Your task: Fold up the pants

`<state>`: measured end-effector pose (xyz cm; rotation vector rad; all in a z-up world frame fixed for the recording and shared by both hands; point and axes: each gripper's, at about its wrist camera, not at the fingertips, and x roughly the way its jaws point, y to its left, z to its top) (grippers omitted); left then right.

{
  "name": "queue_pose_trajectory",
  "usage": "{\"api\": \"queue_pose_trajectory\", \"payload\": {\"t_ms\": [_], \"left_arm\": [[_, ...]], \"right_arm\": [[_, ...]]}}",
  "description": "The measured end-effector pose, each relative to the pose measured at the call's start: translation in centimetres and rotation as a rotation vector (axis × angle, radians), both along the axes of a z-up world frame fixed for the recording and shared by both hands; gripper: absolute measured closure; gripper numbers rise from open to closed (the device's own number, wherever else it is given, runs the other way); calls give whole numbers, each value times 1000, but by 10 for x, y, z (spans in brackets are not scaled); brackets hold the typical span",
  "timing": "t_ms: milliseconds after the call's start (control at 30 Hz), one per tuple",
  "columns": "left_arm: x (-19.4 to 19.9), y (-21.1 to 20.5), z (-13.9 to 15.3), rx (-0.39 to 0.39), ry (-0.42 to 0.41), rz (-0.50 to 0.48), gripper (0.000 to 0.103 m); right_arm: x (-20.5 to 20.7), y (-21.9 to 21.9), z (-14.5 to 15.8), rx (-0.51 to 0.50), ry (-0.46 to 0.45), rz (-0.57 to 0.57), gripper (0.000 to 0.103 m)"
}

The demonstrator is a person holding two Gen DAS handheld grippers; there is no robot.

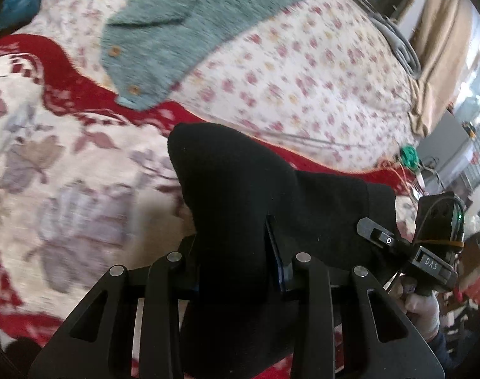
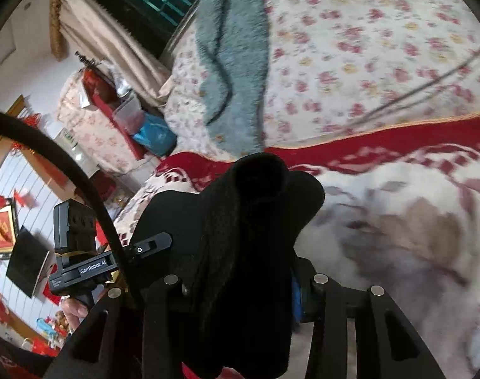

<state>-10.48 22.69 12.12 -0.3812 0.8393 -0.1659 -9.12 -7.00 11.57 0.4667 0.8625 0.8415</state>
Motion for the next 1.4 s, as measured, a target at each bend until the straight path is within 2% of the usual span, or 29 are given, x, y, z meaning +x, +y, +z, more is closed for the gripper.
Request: {"api": "queue_pose_trajectory", "payload": {"t_ms": [267, 500, 667, 833, 933, 1100, 1267, 1400], "left_arm": [[-4, 69, 0, 21, 12, 123, 72], [0, 113, -22, -14, 67, 196, 72], [2, 118, -35, -17, 84, 198, 72], [4, 113, -41, 16, 77, 212, 71], [6, 118, -47, 8, 85, 231, 63], [6, 122, -52, 17, 95, 269, 42], [2, 118, -47, 63, 109, 291, 42], [-8, 116, -34, 139, 98, 347, 42]], "right_arm": [[23, 80, -14, 18, 40, 90, 62], [38, 128, -39, -11, 90, 135, 63], [42, 133, -54, -47, 114, 136, 61], [44, 136, -64, -126, 117, 143, 54], [44, 134, -64, -141, 97, 141, 51], [41, 127, -62, -150, 79, 126, 46], [33, 116, -52, -163, 67, 104, 46], [24, 108, -39, -197, 24, 84, 46]]}}
